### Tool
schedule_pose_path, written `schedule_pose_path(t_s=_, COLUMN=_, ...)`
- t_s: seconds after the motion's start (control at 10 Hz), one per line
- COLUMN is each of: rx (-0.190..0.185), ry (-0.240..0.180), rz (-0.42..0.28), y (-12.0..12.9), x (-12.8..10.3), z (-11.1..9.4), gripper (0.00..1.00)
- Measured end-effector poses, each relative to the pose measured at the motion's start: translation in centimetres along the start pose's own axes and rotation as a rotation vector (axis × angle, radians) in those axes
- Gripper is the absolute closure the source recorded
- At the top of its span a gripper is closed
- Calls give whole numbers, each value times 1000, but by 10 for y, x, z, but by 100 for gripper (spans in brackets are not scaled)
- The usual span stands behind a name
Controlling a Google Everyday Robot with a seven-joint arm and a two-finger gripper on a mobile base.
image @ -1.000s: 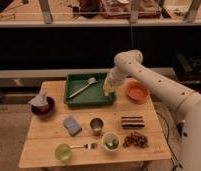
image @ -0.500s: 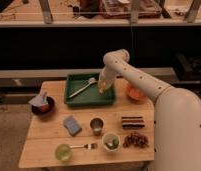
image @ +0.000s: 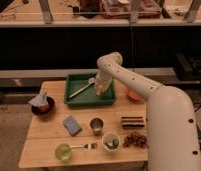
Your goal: Place banana in tray
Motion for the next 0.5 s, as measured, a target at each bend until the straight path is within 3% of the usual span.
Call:
schedule_pose_path(t_s=0.2, rx=-16, ry=24, rz=36, y=3, x=2, z=3, gripper=20)
schedule_pose_path(t_s=0.5, rx=-38, ry=84, rz=117, y=11, x=18, z=-9, gripper=20)
